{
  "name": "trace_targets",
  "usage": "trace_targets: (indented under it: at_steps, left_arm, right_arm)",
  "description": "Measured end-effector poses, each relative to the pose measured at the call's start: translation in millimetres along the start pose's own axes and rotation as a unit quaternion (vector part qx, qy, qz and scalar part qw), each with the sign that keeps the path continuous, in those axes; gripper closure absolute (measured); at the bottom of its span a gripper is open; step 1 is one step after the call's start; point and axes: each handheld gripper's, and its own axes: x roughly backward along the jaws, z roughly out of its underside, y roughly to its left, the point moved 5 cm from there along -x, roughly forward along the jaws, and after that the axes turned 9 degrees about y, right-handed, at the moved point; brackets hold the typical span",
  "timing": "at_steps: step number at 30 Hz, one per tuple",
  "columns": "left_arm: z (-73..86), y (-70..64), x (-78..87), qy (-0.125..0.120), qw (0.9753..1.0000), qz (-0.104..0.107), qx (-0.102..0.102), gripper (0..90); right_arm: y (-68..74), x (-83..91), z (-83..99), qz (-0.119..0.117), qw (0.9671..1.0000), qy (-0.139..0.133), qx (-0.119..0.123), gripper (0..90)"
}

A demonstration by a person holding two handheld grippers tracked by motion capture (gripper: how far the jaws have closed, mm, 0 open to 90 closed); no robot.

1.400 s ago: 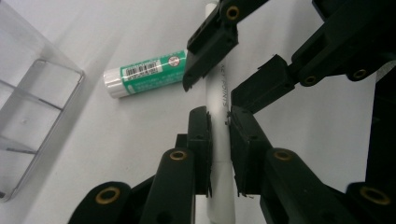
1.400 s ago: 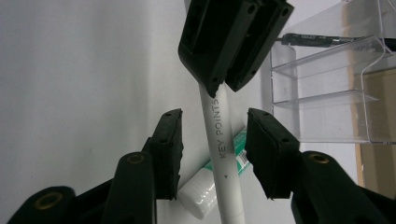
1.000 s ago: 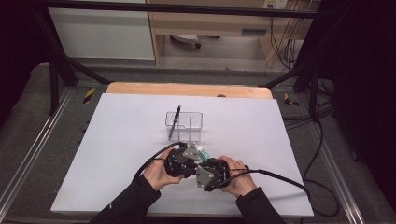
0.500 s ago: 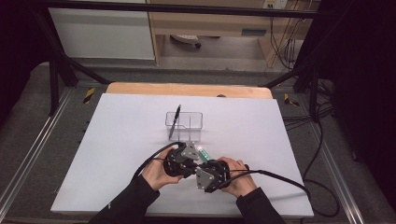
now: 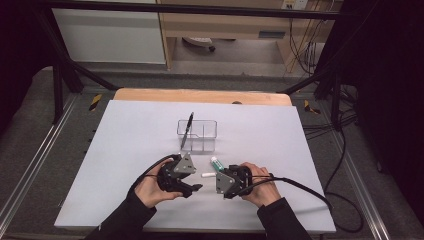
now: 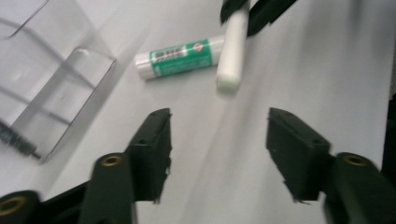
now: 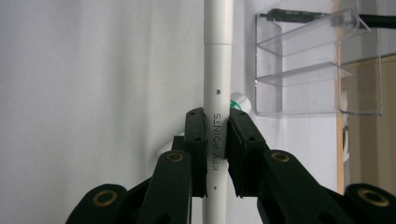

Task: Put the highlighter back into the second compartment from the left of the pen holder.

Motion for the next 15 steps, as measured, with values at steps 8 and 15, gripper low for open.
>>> trace_targets:
  at_steps: [8, 15]
  left_arm:
    - [29.7, 11.7, 5.1, -0.013, 0.9991, -0.023, 0.031, 18.3]
    - [59.1, 20.3, 9.2, -0.03, 0.9964, -0.041, 0.068, 10.5]
  right_arm:
    - [-11.1, 2.1, 8.5, -0.001, 0.9995, 0.001, -0.033, 79.1]
    - [-17.7, 3.2, 15.5, -0.006, 0.9975, -0.001, -0.071, 79.2]
